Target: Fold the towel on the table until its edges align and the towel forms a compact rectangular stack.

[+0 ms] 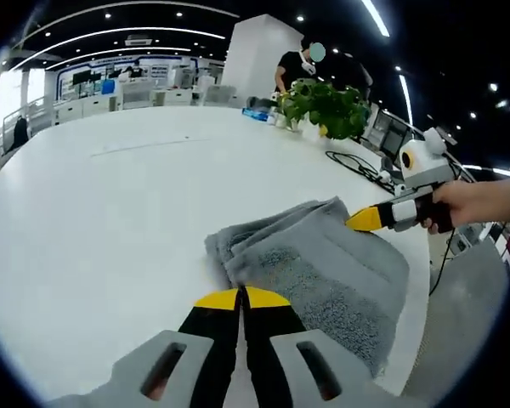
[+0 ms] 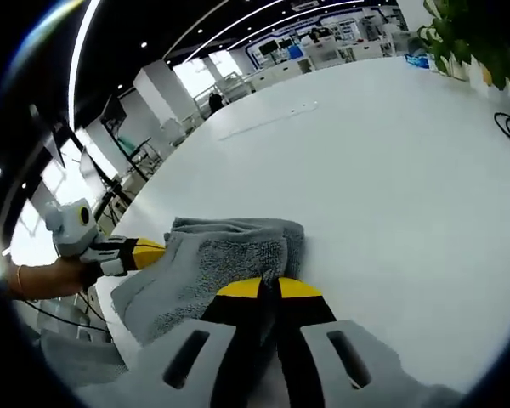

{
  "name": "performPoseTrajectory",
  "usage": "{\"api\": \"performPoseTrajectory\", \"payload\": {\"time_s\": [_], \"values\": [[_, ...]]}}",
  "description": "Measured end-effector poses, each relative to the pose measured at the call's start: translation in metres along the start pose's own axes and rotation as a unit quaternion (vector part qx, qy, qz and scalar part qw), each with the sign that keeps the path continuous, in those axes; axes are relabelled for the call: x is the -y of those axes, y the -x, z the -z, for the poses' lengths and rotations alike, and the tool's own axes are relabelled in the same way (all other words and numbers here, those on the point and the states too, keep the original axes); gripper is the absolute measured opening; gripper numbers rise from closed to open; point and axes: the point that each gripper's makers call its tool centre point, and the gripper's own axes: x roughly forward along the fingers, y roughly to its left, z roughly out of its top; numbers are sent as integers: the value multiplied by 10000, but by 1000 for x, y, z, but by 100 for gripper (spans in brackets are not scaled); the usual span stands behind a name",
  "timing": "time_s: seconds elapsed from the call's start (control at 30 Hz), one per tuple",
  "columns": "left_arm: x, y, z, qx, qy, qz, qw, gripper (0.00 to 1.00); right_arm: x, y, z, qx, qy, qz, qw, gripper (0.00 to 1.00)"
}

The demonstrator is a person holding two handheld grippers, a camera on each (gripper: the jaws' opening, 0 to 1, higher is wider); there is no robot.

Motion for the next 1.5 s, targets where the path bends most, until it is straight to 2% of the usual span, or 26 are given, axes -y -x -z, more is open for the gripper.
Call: {"api": "performPoseTrajectory", "payload": {"time_s": [0.13, 0.33, 0.53, 0.63, 0.73, 0.83, 0.87, 0.9, 0.93, 1.0, 1.1, 1.17, 1.27, 1.5], "values": [[-7, -11, -7, -2, -178, 18, 9998, 1, 5, -8, -9, 63, 11, 17, 10000, 3], [-19, -27, -21, -56, -495, 12, 9988, 1, 15, -23, -27, 144, 180, 256, 9994, 3], [-30, -41, -34, -99, -582, -67, 9982, 0, 23, -34, -44, 282, 14, 338, 9990, 3], [-32, -43, -36, -139, -665, -104, 9976, 0, 24, -36, -47, 274, 110, 371, 9989, 3], [-33, -42, -35, -140, -517, -168, 9984, 1, 25, -33, -51, 336, -38, 423, 9985, 4], [-32, -41, -36, -135, -537, -217, 9982, 1, 21, -30, -52, 375, 16, 460, 9982, 4], [-32, -41, -38, -77, -284, -235, 9993, 1, 21, -30, -54, 397, 14, 454, 9982, 4], [-35, -40, -42, 16, 60, -263, 9996, 2, 21, -28, -56, 455, -10, 430, 9980, 4], [-37, -38, -45, 60, 199, -300, 9993, 3, 19, -27, -60, 548, -11, 363, 9978, 5], [-39, -32, -56, 244, 163, -351, 9990, 7, 16, -23, -67, 708, 7, 222, 9972, 5], [-32, -20, -74, 530, 65, -213, 9983, 18, 7, -16, -76, 907, 52, 43, 9959, 7], [-30, -14, -80, 635, -79, -176, 9978, 18, 1, -10, -80, 1018, 160, -7, 9947, 8], [-27, 0, -85, 755, -173, -175, 9968, 22, -7, 0, -86, 1139, 376, -37, 9928, 11], [-20, 35, -89, 944, -318, -163, 9949, 33, -21, 22, -90, 1192, 948, -85, 9883, 21]]}}
